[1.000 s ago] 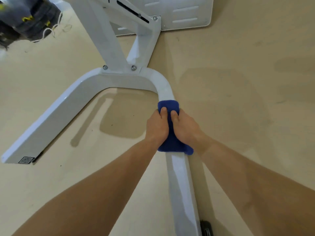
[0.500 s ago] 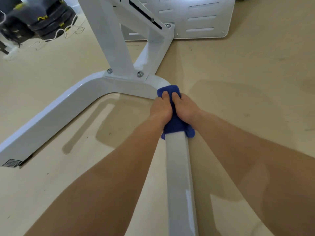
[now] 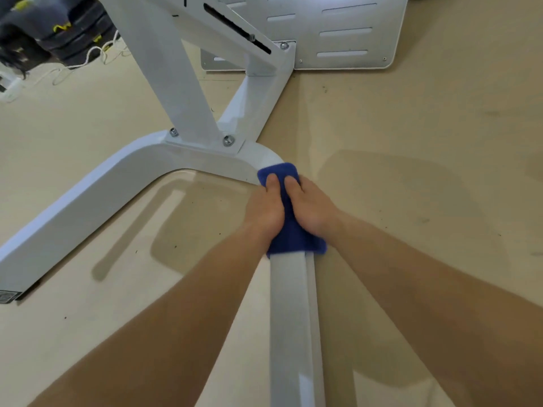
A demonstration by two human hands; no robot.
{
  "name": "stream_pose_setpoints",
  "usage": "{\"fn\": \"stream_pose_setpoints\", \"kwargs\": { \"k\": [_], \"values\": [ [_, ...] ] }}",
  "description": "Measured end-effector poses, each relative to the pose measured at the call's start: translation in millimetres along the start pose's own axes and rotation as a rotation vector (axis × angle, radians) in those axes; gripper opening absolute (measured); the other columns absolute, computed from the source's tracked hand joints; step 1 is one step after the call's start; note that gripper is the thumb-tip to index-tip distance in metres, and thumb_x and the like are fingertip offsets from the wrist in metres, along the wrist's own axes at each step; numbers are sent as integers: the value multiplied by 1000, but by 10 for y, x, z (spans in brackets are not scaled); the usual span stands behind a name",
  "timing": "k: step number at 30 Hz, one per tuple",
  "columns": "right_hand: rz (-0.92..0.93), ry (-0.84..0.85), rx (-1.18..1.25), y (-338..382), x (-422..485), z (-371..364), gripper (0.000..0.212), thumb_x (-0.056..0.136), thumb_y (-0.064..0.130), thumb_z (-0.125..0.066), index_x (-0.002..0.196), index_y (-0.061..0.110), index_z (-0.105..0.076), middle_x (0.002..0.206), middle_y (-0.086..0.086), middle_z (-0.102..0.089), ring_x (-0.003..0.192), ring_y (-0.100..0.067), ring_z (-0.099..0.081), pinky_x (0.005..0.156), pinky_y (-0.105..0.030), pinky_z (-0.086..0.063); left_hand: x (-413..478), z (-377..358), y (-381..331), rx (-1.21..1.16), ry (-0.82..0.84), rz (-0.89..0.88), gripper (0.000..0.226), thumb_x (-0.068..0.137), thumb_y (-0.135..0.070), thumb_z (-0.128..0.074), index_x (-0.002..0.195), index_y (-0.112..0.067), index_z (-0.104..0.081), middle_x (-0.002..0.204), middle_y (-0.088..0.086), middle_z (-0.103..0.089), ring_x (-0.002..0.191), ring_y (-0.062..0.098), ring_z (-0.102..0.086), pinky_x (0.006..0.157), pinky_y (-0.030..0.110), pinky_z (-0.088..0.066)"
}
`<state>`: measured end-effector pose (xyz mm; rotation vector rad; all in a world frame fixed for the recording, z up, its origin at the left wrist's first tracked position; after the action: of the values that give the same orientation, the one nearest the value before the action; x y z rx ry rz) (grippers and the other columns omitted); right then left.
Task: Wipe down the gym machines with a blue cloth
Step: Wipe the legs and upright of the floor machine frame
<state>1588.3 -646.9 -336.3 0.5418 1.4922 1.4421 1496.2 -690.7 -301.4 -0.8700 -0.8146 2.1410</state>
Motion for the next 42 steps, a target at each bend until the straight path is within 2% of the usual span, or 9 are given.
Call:
{"fn": "stream_pose_setpoints", "kwargs": {
  "k": [4,9,15,20,23,28,35,39,42],
  "values": [
    [-30,72,-36,134,381,21,47,104,42,-33,125,8,-58,117,-9,-65,103,-23,-60,92,-35,-44,216,26,-81,-80,-42,57,51,106,-41,-26,119,-5,-60,112,13,-65,100,27,-61,89,37,-48],
    [6,104,-66,-25,192,-23,45,101,49,-33,130,19,-51,117,-1,-65,106,-18,-61,99,-40,-46,-17,-2,62,-17,15,28,45,107,-40,-23,101,-16,-61,95,4,-66,90,20,-62,84,35,-46],
    [-1,168,-128,311,545,-3,41,106,40,-34,114,12,-63,105,-7,-68,92,-18,-62,78,-30,-44,366,32,-56,-138,-50,139,49,107,-40,-25,121,-6,-58,109,9,-64,101,28,-60,93,40,-47],
    [-1,203,-261,558,928,-93,47,104,47,-36,119,12,-64,110,-6,-66,97,-22,-61,90,-34,-43,722,156,-86,-258,-167,212,42,107,-36,-23,105,-9,-56,118,15,-63,108,32,-61,99,44,-48],
    [-1,188,-266,604,959,-104,52,103,51,-37,123,12,-64,116,-9,-67,105,-26,-62,100,-39,-45,787,187,-78,-252,-203,200,46,106,-37,-27,124,-6,-56,128,16,-60,117,34,-59,98,44,-50],
    [-2,172,-156,518,753,-67,41,104,43,-38,110,13,-65,110,-9,-70,101,-24,-65,94,-35,-48,805,127,88,-329,-115,264,56,101,-48,-33,134,-5,-47,120,15,-63,106,33,-63,96,48,-51],
    [27,37,263,-26,-23,-32,34,100,43,-40,120,23,-59,113,0,-69,106,-16,-65,100,-39,-48,73,-71,139,-92,94,52,55,98,-56,-30,125,-17,-59,115,5,-67,106,22,-64,100,45,-48],
    [28,-3,269,-123,-332,-61,28,104,35,-39,120,20,-55,112,2,-66,104,-10,-63,86,-24,-48,-254,-53,160,-24,117,3,40,105,-45,-30,110,-21,-62,102,0,-68,95,15,-64,94,39,-50],
    [-3,30,184,-35,-83,-24,33,103,41,-39,122,20,-57,111,0,-67,104,-15,-64,94,-35,-49,-80,-45,81,-65,128,35,41,105,-44,-30,103,-18,-62,100,4,-67,97,20,-64,95,41,-50]
  ]
}}
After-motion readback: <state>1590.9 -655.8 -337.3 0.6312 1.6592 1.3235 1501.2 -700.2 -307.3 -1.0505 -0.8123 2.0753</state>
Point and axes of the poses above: each hand's wrist, its own x-axis towards the middle knuckle, its own z-axis out of the back of the hand, y = z × x, the point moved 9 cm from there along x, towards the middle knuckle
